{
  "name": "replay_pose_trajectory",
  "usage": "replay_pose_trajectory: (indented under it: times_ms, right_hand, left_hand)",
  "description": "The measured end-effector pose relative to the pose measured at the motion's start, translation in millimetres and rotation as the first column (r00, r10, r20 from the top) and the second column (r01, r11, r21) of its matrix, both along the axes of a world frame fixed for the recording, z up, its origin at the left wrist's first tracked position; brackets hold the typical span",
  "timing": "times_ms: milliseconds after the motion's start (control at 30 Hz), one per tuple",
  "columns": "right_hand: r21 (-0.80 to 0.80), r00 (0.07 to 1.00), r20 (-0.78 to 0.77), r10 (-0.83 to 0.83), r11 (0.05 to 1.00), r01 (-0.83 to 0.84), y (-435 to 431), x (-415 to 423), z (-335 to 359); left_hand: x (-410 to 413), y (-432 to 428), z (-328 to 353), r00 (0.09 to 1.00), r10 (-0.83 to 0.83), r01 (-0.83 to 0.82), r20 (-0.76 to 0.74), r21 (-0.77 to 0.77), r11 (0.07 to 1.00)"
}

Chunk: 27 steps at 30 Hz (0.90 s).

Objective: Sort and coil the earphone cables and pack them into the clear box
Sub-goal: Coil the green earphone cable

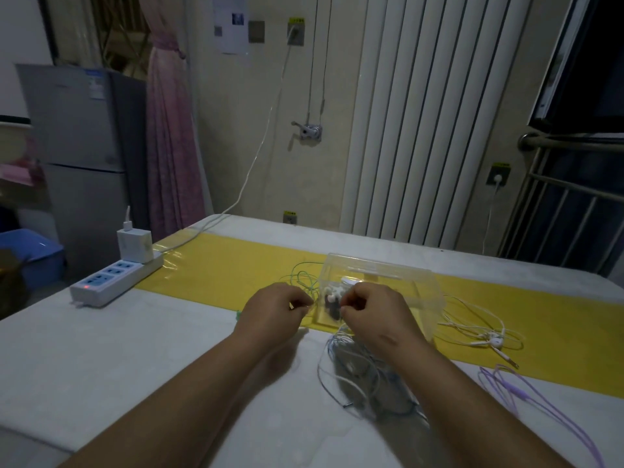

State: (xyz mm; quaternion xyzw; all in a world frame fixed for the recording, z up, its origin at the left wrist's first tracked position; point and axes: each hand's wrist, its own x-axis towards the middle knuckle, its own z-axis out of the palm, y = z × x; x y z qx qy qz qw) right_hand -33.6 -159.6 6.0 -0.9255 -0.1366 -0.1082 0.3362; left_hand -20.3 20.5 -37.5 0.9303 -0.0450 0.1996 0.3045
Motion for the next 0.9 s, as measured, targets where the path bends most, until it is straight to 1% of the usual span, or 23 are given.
replay_pose_trajectory:
  times_ms: [100, 167, 233, 267, 300, 333, 433, 500, 533, 567, 633, 733, 833, 900]
  right_hand:
    - [-0.031, 0.998, 0.031, 0.048, 0.998, -0.047, 17, -1, 2]
    - [-0.115, 0.992, 0.091, 0.092, 0.99, -0.081, 30, -2, 6]
    - [-0.171, 0.978, 0.149, 0.149, 0.978, -0.123, 44, -4, 7]
    - [-0.161, 0.973, 0.156, 0.172, 0.976, -0.146, 51, -5, 8]
    - [-0.136, 0.972, 0.149, 0.181, 0.977, -0.161, 58, -4, 8]
    - [-0.104, 0.975, 0.137, 0.173, 0.982, -0.16, 63, -3, 9]
    - [-0.009, 0.992, 0.066, 0.106, 0.994, -0.105, 74, 7, 6]
    - [0.023, 0.997, 0.0, 0.076, 0.997, -0.076, 78, 13, 0]
    - [0.021, 0.997, -0.022, 0.073, 0.997, -0.073, 79, 15, -3]
    - [0.019, 0.996, -0.034, 0.077, 0.997, -0.076, 80, 16, -6]
    - [0.028, 0.995, -0.035, 0.093, 0.995, -0.092, 80, 18, -9]
    - [0.044, 0.995, -0.023, 0.095, 0.995, -0.094, 75, 20, -11]
    - [0.036, 0.995, -0.041, 0.095, 0.995, -0.093, 69, 24, -13]
    - [-0.004, 0.99, -0.069, 0.123, 0.992, -0.124, 69, 24, -16]
  left_hand:
    - [3, 14, -2, 0.996, 0.089, -0.088, 0.021, -0.026, 0.996]
    - [8, 23, -2, 0.993, 0.117, -0.116, 0.017, -0.019, 0.993]
    - [14, 30, -1, 0.994, 0.105, -0.105, -0.037, -0.006, 0.994]
    - [17, 32, 0, 0.994, 0.078, -0.077, -0.072, 0.012, 0.997]
    - [20, 31, 1, 0.993, 0.041, -0.036, -0.109, 0.048, 0.998]
    - [22, 29, 2, 0.99, 0.016, 0.001, -0.141, 0.118, 0.993]
    - [27, 20, 3, 0.968, 0.029, 0.066, -0.249, 0.365, 0.928]
    - [32, 21, -1, 0.96, 0.079, 0.064, -0.269, 0.484, 0.873]
    - [35, 23, -3, 0.968, 0.085, 0.048, -0.237, 0.503, 0.863]
    - [38, 27, -5, 0.978, 0.075, 0.031, -0.196, 0.485, 0.874]
    - [41, 35, -6, 0.983, 0.033, 0.047, -0.181, 0.419, 0.907]
    - [38, 47, -5, 0.973, 0.014, 0.09, -0.232, 0.433, 0.897]
    - [27, 58, 1, 0.954, 0.078, 0.087, -0.29, 0.515, 0.853]
    - [16, 64, 3, 0.939, 0.06, 0.114, -0.339, 0.471, 0.874]
